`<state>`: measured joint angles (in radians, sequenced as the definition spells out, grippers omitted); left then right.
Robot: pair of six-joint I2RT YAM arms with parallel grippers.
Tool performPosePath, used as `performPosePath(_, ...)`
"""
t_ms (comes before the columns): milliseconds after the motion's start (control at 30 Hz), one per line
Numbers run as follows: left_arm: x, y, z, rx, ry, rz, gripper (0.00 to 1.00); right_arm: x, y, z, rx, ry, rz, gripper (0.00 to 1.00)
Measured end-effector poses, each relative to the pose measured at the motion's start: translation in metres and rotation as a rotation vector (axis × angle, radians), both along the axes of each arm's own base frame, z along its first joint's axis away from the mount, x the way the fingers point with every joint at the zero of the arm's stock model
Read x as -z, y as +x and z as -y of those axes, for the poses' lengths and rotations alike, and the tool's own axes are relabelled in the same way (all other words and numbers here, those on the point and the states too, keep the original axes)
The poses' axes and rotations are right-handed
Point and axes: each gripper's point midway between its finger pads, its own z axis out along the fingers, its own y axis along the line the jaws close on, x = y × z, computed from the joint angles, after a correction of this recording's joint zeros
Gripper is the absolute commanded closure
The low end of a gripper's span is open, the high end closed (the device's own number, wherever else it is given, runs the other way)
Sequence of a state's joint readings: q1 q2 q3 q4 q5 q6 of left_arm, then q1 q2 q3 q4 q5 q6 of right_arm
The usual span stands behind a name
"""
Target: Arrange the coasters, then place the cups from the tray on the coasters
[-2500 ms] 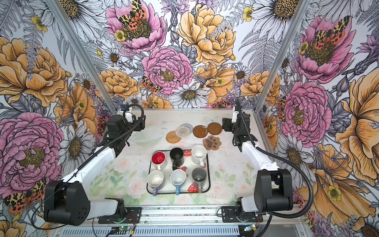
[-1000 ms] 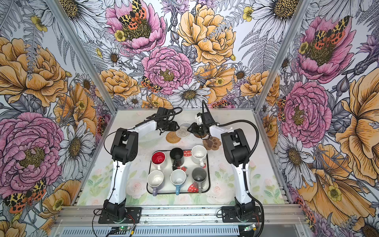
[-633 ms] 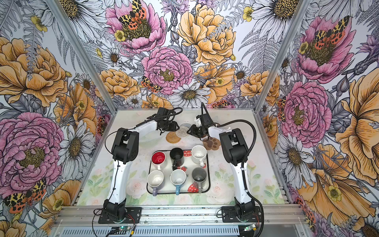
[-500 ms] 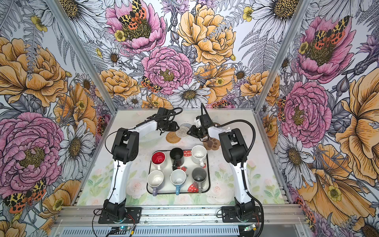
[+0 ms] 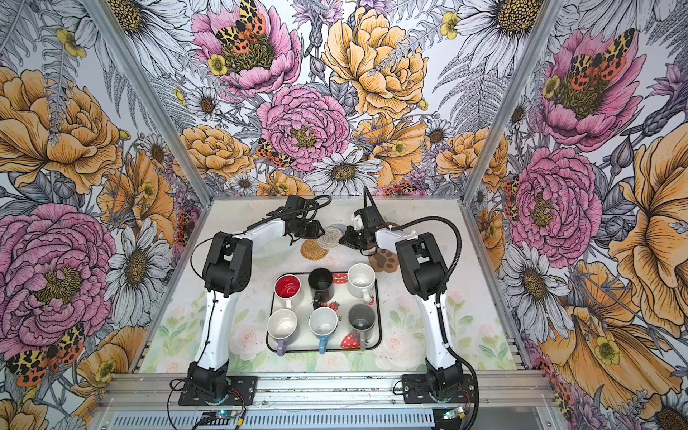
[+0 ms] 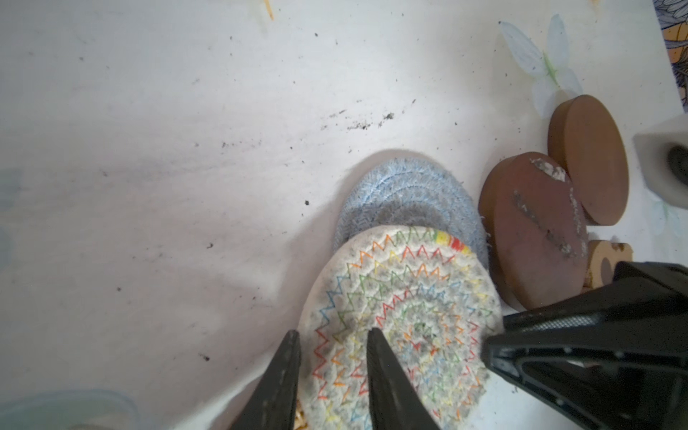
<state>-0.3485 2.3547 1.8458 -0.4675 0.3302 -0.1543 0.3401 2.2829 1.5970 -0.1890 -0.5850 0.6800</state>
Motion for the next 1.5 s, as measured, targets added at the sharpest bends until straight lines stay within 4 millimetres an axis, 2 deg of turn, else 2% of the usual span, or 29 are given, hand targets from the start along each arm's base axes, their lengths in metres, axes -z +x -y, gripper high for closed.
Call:
performPosePath(33, 0.000, 0.000, 0.000, 0.000, 0.000, -0.001, 0.69, 0.000, 0.000, 0.000, 0.001, 0.000, -0.002, 1.00)
performPosePath(267, 0.002, -0.001, -0.003, -0.005, 0.002, -0.005, 0.70, -0.003, 0.002, -0.002, 0.000, 0.010, -0.003, 1.00)
performPosePath(433, -0.011, -0.006, -0.007, -0.012, -0.001, 0.004, 0.70, -0.005, 0.002, -0.004, -0.006, 0.017, -0.002, 1.00)
performPosePath(533, -0.034, -0.011, -0.008, -0.013, -0.013, 0.032, 0.70, -0.008, 0.001, -0.008, -0.017, 0.026, 0.002, 1.00)
performPosePath(767, -0.116, -0.008, -0.018, -0.055, -0.079, 0.167, 0.70, -0.018, -0.003, -0.022, -0.051, 0.049, 0.016, 1.00)
performPosePath(867, -0.136, -0.009, -0.032, -0.088, -0.093, 0.201, 0.70, -0.026, -0.002, -0.029, -0.064, 0.063, 0.030, 1.00)
performPosePath(933, -0.141, -0.012, -0.042, -0.110, -0.090, 0.209, 0.70, -0.034, 0.000, -0.035, -0.074, 0.075, 0.044, 1.00)
performPosePath(1133, -0.141, -0.023, -0.064, -0.159, -0.066, 0.203, 0.70, -0.074, 0.004, -0.063, -0.123, 0.143, 0.104, 1.00)
performPosePath(1300, -0.140, -0.036, -0.075, -0.193, -0.051, 0.192, 0.70, -0.109, 0.004, -0.102, -0.190, 0.217, 0.158, 1.00)
performPosePath(1400, -0.141, -0.045, -0.082, -0.213, -0.041, 0.190, 0.70, -0.107, -0.001, -0.124, -0.227, 0.246, 0.149, 1.00)
performPosePath(1500, -0.147, -0.050, -0.092, -0.238, -0.027, 0.205, 0.70, -0.090, -0.006, -0.144, -0.256, 0.259, 0.108, 1.00)
